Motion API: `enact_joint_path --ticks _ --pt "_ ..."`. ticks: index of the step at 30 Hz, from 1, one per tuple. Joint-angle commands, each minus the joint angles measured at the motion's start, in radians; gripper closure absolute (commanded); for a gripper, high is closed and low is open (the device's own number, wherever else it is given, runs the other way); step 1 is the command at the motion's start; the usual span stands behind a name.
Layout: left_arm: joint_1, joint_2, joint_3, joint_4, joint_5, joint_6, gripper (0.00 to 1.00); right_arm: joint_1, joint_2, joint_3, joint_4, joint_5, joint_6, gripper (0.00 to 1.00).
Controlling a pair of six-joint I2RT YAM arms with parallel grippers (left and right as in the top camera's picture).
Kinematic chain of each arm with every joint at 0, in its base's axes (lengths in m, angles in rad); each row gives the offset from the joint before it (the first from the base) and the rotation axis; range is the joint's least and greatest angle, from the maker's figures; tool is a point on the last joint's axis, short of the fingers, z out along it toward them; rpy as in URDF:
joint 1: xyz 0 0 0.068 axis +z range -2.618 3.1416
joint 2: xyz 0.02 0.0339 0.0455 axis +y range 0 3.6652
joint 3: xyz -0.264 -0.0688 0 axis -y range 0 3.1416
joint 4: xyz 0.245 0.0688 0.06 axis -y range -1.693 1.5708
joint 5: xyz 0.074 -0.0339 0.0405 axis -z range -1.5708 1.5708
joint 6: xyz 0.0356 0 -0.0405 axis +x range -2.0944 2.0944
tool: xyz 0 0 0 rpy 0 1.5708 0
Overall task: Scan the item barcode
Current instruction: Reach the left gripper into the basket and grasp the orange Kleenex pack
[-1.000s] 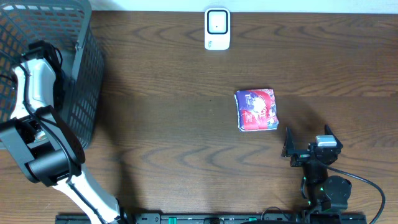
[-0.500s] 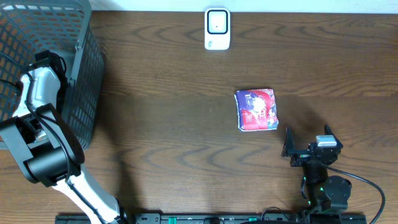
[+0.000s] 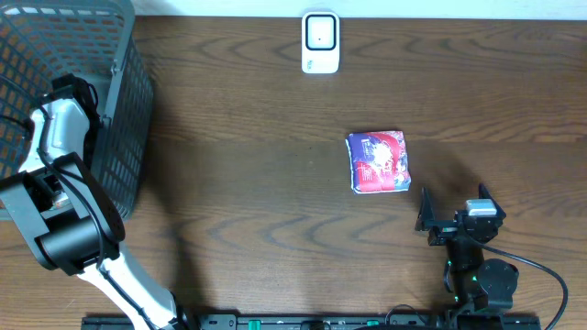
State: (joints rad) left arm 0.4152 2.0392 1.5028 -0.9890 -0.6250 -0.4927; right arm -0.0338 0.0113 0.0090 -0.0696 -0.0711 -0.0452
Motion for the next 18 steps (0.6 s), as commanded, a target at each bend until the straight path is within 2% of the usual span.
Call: enact_joint_path --ticks 1,12,18 --pt "-0.004 -0.058 0.051 -0.023 0.067 0.001 0.93 0.008 -0.005 -0.003 -0.002 -0.002 -0.012 0.01" --pt "-0.105 -0.570 0.072 0.116 0.130 0.001 0.93 0.008 -0.005 -0.003 -0.002 -0.002 -0.012 0.01" --pt "-0.212 -0.816 0.072 0.188 0.441 0.002 0.93 0.008 -0.005 -0.003 -0.002 -0.002 -0.012 0.01"
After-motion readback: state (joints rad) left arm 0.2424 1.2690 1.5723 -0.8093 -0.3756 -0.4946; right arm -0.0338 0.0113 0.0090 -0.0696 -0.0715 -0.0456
